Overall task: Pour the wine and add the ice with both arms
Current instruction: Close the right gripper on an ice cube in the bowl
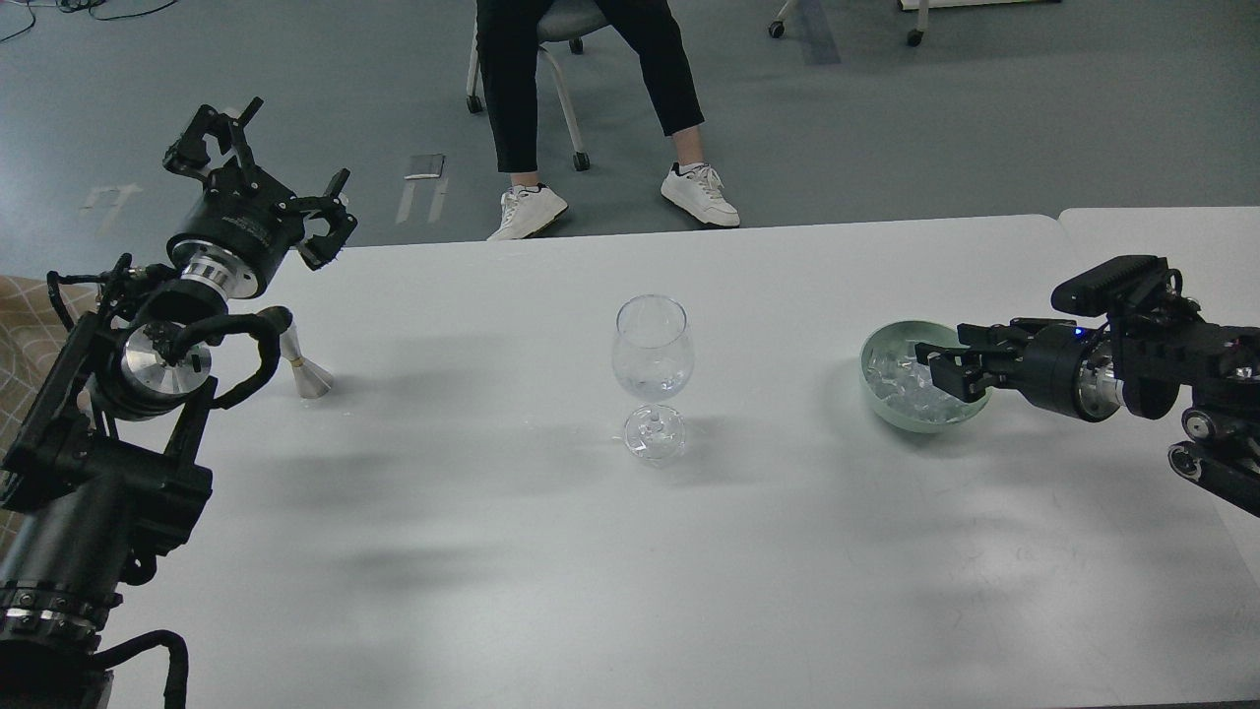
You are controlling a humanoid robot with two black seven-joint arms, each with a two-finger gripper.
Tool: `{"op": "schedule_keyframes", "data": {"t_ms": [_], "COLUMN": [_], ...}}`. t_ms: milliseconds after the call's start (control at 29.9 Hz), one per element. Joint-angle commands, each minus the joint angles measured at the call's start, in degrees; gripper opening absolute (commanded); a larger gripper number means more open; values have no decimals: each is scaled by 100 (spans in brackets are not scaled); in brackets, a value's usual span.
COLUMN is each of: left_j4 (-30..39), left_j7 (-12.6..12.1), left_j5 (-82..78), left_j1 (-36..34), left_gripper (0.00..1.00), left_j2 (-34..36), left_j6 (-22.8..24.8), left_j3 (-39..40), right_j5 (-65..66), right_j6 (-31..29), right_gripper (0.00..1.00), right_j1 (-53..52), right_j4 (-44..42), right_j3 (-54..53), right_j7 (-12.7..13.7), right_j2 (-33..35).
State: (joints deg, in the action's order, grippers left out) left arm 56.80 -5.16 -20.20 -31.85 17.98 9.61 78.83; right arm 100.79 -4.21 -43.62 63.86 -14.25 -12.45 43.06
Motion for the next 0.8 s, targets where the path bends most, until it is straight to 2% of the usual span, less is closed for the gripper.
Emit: {"op": "schedule_keyframes", "data": {"t_ms": [0, 769], "left_j4": [7, -2], "left_j7": [-20, -11], "left_j5": [34, 51], "left_j1": [-40, 13], "left_gripper": [96, 97], "left_j2": [-49, -40], "left_j6": [-39, -30], "left_j3": [9, 36], "right_j5": [2, 19], "right_j6": [-1, 78], "right_gripper": [58, 57], "right_j1": [55, 3], "right_j4": [21, -137], "right_j3": [-8, -17], "right_j7": [-3, 6], "right_j2": [44, -166]}}
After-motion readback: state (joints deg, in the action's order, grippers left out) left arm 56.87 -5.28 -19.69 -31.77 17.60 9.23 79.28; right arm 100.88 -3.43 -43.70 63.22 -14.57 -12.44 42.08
